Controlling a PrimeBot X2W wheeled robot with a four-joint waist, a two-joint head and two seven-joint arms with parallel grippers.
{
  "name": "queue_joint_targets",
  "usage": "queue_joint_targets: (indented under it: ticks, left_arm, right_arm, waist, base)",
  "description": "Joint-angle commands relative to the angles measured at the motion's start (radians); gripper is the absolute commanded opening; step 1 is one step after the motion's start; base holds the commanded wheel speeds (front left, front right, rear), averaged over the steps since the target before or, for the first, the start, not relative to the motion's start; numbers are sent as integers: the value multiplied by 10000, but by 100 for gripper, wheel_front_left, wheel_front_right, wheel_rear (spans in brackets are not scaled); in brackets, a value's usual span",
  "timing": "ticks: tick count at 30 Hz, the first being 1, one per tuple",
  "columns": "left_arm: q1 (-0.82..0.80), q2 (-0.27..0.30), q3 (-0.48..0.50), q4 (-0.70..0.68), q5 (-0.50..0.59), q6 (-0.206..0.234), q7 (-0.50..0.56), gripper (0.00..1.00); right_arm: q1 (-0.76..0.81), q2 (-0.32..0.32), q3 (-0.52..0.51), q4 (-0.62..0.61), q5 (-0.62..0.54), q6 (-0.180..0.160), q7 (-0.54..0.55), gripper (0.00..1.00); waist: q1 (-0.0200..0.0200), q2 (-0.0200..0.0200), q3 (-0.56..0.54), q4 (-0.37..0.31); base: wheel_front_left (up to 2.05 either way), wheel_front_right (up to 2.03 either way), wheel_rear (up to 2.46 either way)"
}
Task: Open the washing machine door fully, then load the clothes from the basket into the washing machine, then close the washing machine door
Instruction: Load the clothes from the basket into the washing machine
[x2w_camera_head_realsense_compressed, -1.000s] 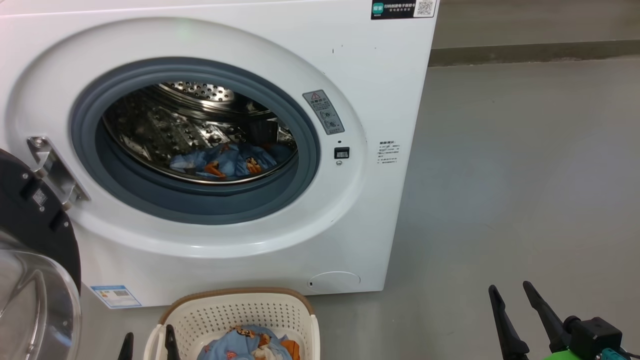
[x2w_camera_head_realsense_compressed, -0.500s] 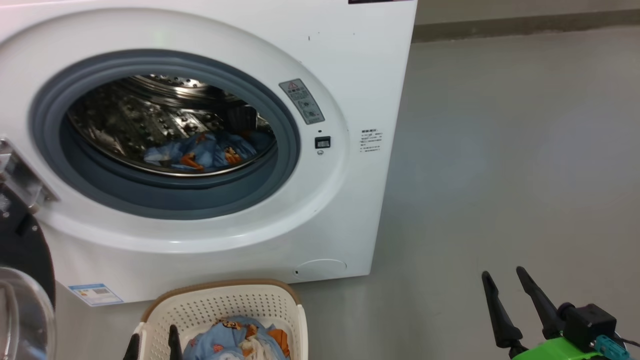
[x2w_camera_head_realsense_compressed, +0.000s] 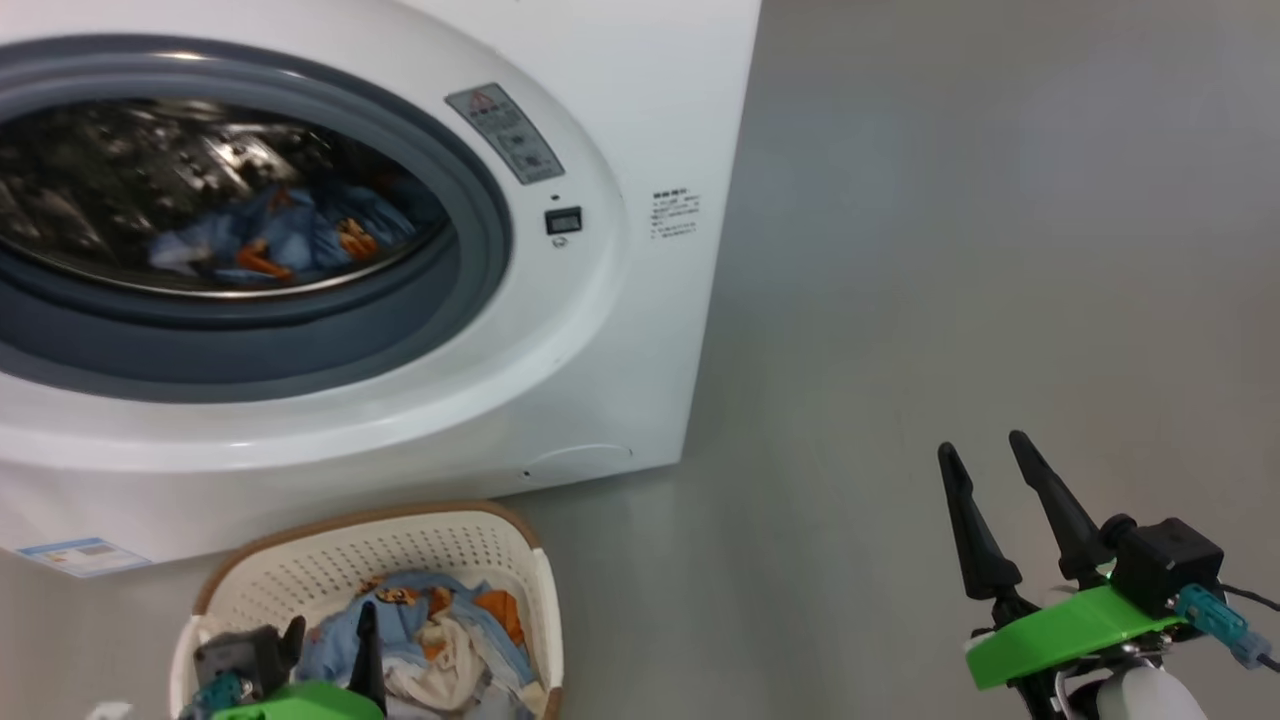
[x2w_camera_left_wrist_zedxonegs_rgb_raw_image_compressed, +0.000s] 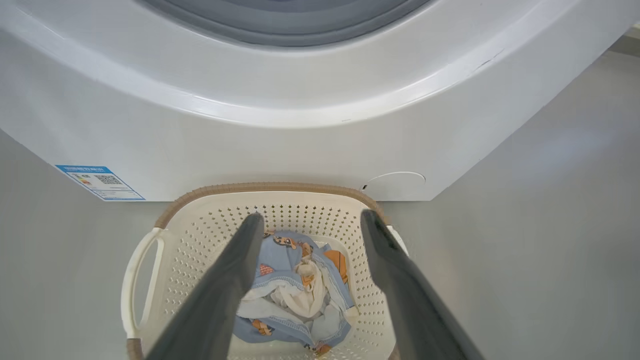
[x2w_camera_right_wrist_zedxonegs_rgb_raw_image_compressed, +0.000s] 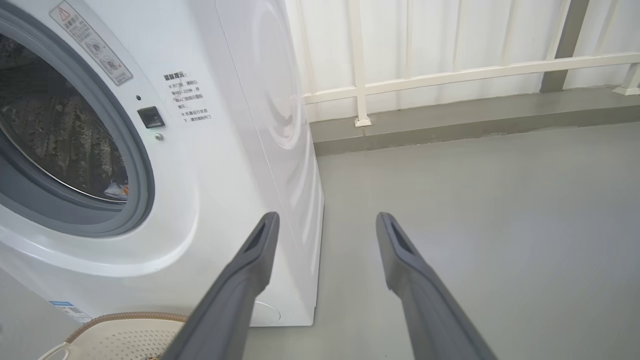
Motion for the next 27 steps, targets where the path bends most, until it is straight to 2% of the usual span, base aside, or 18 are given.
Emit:
queue_joint_targets:
  ticks: [1,14,27]
  left_arm:
    - [-369,181,276,-65,-48,-61,37,100]
    - [-2455,647,300,2799,-187,-14,1169,100]
    - [-4526,811,628,6173,-526,235,944,100]
  right_arm:
    - [-302,5,308,-252,40,-11,-49,100]
    - [-1136,66,474,-400,159,-11,-49,100]
    - [-1659,-267,529,-621,221,-11,-49,100]
  waist:
    - [0,0,713,-567]
    - [0,0,2238,-1219]
    - [0,0,3396,-1450]
  base:
    - [0,0,0]
    - [0,0,0]
    - [0,0,0]
